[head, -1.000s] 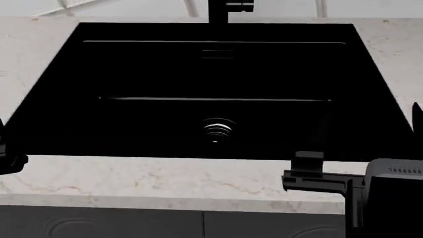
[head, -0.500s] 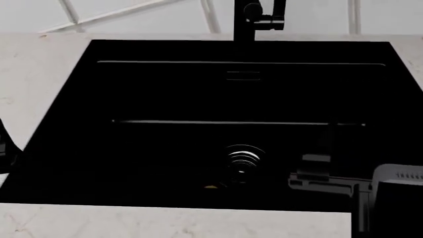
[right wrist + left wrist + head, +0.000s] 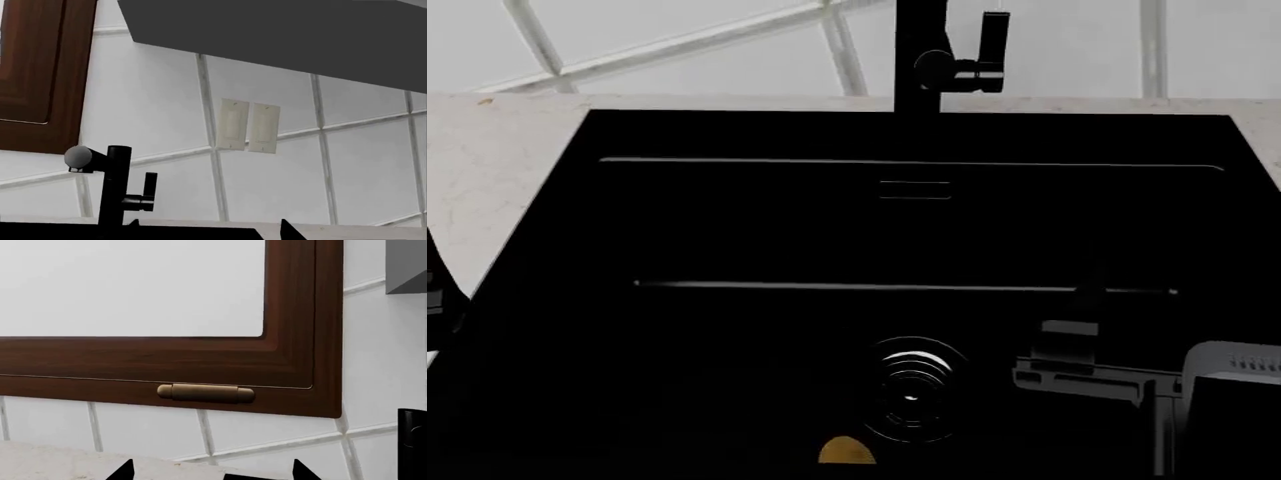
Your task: Turn the sink spout to the right.
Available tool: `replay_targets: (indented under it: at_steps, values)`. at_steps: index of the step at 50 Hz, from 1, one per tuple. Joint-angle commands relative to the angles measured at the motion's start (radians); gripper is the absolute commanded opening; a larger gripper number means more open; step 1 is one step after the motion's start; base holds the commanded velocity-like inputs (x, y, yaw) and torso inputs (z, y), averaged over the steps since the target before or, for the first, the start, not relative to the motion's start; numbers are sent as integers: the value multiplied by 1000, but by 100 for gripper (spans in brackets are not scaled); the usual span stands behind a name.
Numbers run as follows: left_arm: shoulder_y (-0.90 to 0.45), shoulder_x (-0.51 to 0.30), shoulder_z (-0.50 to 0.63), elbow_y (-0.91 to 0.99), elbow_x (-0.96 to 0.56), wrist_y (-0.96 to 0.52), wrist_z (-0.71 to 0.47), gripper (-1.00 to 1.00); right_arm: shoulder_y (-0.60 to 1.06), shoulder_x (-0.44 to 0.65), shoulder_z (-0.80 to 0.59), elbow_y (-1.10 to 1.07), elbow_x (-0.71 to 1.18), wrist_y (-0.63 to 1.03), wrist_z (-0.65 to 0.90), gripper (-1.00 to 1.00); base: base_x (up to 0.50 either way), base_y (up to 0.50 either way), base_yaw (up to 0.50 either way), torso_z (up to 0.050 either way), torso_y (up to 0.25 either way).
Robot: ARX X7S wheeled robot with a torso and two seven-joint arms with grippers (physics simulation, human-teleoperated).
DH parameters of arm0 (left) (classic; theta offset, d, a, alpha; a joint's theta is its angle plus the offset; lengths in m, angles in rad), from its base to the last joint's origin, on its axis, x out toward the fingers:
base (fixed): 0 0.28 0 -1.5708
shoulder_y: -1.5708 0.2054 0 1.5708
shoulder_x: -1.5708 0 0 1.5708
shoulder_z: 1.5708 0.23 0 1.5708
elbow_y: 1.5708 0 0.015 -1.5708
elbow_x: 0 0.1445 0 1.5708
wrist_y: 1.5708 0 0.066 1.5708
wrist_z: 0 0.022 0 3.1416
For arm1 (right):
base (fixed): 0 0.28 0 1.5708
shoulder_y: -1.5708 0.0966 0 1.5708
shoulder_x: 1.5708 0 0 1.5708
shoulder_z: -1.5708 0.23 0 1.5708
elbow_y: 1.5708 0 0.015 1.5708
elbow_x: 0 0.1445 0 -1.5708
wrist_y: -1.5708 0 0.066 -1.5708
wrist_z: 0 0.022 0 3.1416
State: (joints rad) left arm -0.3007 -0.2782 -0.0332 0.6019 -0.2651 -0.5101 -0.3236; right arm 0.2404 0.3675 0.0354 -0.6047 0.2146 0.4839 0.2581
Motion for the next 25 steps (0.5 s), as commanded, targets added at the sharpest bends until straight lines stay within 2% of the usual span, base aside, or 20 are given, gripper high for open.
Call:
replay_targets:
  at_steps: [1,5,9,11,19,21,25]
  values:
    - [-2,-3,1,-1,-6,0,-5,100,15,6,2,-13,12,31,5,100,109,-117,0,0,0]
    - [-1,-3,2,-6,-7,6,-4,100,-16,0,-3,21,-3,-31,1,100,147,-97,0,0,0]
    - [0,-5,5,-2,-7,2,-7,100,-21,0,-5,24,-5,-35,3,100,197,-95,0,0,0]
    - [-1,-5,4,-2,-9,3,-8,100,4,7,-2,-8,10,20,7,100,240,-76,0,0,0]
    - [-3,-6,10,-2,-10,1,-11,100,-25,3,-5,24,-2,-40,4,100,281,-64,0,0,0]
    - [-1,-6,11,-1,-12,1,-11,100,-2,8,-1,-6,11,15,12,100,281,-62,0,0,0]
    - [-2,-8,10,0,-14,2,-13,100,-4,6,1,-1,11,12,16,100,183,-22,0,0,0]
